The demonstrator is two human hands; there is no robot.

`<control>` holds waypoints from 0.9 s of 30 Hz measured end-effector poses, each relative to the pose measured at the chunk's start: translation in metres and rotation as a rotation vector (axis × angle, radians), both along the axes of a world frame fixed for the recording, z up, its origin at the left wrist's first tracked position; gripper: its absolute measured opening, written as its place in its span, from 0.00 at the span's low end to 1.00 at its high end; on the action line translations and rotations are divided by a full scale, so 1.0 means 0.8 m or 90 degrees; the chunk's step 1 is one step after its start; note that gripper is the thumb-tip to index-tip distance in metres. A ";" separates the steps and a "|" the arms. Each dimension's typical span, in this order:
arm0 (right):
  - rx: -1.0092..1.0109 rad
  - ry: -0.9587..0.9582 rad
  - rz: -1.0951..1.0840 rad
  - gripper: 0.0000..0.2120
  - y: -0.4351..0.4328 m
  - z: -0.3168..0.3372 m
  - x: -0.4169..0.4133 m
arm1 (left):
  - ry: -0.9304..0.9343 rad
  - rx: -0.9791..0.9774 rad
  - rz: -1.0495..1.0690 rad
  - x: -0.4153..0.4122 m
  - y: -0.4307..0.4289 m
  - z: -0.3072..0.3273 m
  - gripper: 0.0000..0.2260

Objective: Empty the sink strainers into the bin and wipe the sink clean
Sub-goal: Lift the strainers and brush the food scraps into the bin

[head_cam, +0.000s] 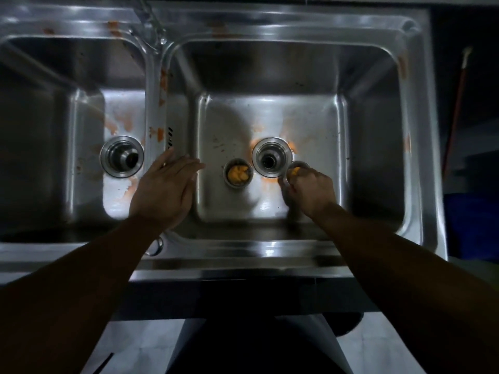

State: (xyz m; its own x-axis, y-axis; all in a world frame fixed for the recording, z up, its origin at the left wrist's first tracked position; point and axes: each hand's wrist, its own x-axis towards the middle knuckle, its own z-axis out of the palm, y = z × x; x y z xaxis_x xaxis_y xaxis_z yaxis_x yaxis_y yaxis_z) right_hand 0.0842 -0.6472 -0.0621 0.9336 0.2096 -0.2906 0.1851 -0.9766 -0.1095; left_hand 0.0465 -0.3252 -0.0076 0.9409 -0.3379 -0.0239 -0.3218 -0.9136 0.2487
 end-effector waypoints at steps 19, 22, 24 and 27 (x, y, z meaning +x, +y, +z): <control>0.182 -0.208 -0.099 0.13 -0.096 0.125 0.016 | 0.269 -0.025 0.061 -0.069 -0.098 0.023 0.31; 0.166 -0.314 -0.152 0.14 -0.136 0.153 0.049 | 0.274 -0.022 0.073 -0.091 -0.123 0.013 0.32; 0.102 -0.306 -0.230 0.20 -0.163 0.165 0.069 | 0.279 -0.013 0.097 -0.093 -0.127 0.010 0.29; 0.025 -0.257 -0.404 0.20 -0.193 0.170 0.084 | 0.272 -0.014 0.117 -0.090 -0.128 0.011 0.27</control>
State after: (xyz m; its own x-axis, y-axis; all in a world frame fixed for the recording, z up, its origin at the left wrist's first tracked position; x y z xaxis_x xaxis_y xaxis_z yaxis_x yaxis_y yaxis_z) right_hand 0.1516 -0.8018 0.0741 0.9110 -0.4009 0.0966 -0.3785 -0.9059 -0.1901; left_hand -0.0252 -0.4273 0.0012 0.8928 -0.1715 -0.4166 -0.0200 -0.9389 0.3436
